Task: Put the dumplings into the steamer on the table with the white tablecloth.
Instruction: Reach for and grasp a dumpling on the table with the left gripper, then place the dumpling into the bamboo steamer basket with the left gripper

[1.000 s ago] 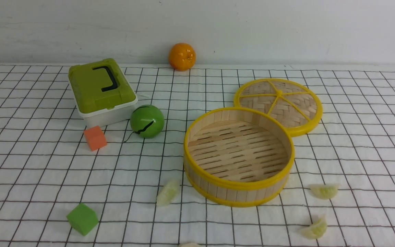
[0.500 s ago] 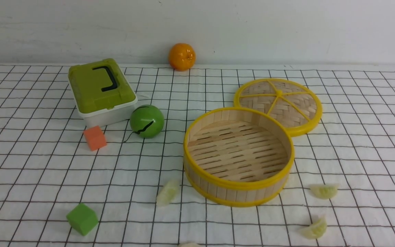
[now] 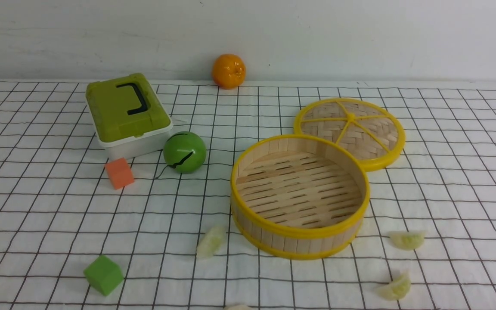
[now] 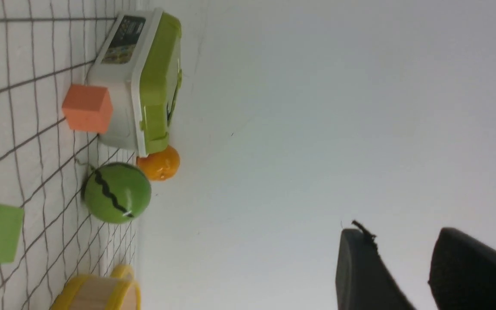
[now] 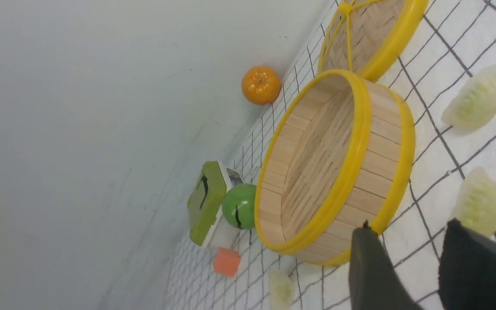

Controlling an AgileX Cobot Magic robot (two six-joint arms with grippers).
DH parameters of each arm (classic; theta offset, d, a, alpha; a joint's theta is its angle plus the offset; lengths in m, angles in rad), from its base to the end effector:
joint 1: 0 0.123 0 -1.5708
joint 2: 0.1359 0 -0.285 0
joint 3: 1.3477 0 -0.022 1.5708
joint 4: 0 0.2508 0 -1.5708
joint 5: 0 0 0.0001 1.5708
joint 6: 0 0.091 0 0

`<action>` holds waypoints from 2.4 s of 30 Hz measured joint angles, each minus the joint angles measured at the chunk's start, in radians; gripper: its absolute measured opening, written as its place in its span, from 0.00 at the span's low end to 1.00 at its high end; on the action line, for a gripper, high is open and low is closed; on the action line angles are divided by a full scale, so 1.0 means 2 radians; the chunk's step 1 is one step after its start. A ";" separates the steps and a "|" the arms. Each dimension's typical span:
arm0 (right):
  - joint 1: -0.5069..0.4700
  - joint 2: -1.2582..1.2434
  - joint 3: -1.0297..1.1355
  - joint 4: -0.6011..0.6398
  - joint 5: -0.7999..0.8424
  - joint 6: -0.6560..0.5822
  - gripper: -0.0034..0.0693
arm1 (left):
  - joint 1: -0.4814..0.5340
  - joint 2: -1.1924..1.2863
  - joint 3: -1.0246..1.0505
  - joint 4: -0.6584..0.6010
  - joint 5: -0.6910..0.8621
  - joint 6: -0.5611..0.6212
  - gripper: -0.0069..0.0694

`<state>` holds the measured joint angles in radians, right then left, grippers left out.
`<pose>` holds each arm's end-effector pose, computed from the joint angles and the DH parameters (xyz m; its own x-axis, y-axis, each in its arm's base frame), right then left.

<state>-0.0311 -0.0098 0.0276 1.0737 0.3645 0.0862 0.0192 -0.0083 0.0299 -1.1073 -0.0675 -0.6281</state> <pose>0.0527 0.0270 0.1886 -0.3019 0.8690 -0.3920 -0.0202 0.4052 0.9140 0.0564 0.0065 0.2063 0.0626 -0.9838 0.1679 0.1073 -0.1606 -0.9812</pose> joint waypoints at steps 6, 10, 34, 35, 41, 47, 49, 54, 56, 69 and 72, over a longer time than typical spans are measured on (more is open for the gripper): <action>0.000 0.000 -0.039 -0.001 0.011 -0.090 0.36 | 0.000 0.000 0.000 -0.005 -0.035 -0.012 0.40; 0.000 0.005 -0.076 -0.009 0.011 -0.143 0.28 | 0.000 0.000 -0.008 0.002 -0.035 -0.005 0.40; 0.140 0.476 -0.434 -0.240 0.335 -0.335 0.02 | -0.203 0.410 -0.478 0.476 0.532 0.299 0.07; 0.155 0.475 -0.441 -0.244 0.360 -0.327 0.02 | -0.252 0.449 -0.498 0.494 0.545 0.290 0.07; 0.174 0.443 -0.452 -0.250 0.428 -0.300 0.03 | -0.337 0.597 -0.563 0.564 0.557 0.217 0.10; 0.174 0.389 -0.453 -0.253 0.440 -0.290 0.03 | -0.316 0.755 -0.607 0.563 0.531 0.184 0.37; 0.174 0.363 -0.453 -0.253 0.442 -0.286 0.03 | -0.300 0.808 -0.622 0.547 0.522 0.193 0.48; 0.174 0.327 -0.453 -0.253 0.443 -0.284 0.04 | -0.267 0.938 -0.699 0.528 0.506 0.221 0.69; 0.174 0.320 -0.453 -0.253 0.445 -0.284 0.04 | -0.265 0.979 -0.727 0.530 0.505 0.231 0.72; 0.174 0.317 -0.453 -0.275 0.447 -0.270 0.05 | -0.265 1.040 -0.768 0.540 0.474 0.245 0.44; 0.174 0.317 -0.453 -0.278 0.447 -0.270 0.06 | -0.265 1.036 -0.776 0.539 0.498 0.243 0.44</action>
<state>0.3175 0.6251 -0.8787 0.5176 1.2582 -0.4533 -0.5098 2.0646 -1.5229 -0.0293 0.9287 -0.1411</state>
